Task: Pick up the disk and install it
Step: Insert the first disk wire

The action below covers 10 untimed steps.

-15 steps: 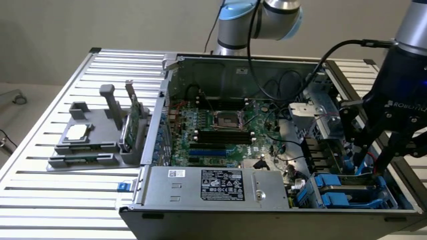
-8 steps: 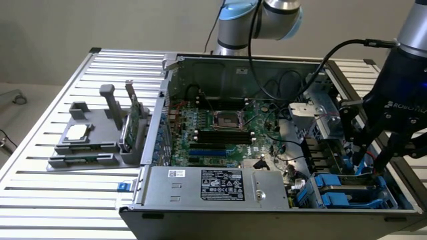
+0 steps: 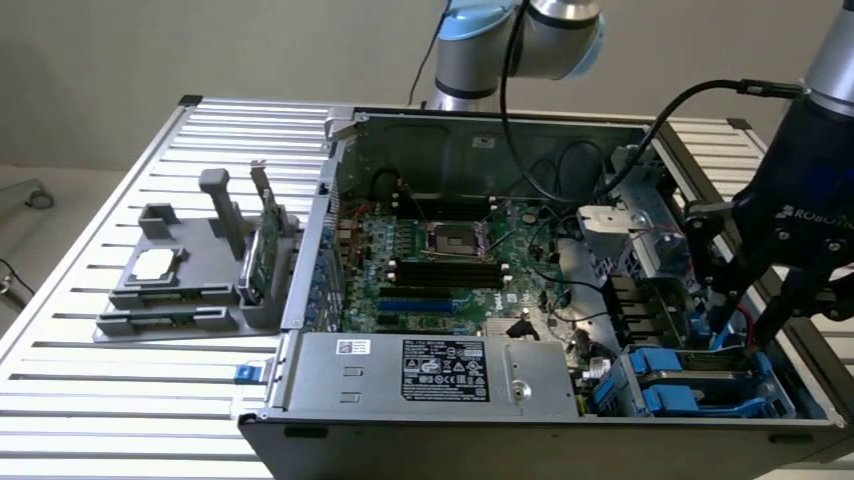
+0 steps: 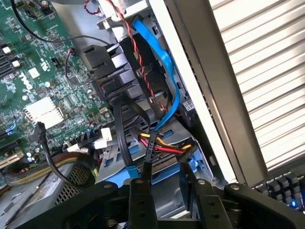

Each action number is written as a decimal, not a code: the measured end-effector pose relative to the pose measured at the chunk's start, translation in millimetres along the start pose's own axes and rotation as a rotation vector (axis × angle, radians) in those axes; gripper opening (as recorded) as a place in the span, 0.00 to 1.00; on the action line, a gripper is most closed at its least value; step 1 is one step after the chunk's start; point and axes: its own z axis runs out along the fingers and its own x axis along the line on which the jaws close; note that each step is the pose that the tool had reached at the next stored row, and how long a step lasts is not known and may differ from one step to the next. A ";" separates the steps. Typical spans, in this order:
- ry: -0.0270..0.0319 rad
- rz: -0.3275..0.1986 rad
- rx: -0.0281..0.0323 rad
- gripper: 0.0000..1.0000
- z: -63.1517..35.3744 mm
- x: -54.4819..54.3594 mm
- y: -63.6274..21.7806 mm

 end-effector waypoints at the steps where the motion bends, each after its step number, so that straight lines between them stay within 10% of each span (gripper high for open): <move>1: 0.0017 0.001 -0.0030 0.37 0.1 -1.2 0.5; 10: 0.0077 0.003 -0.0141 0.37 1.6 -17.7 3.8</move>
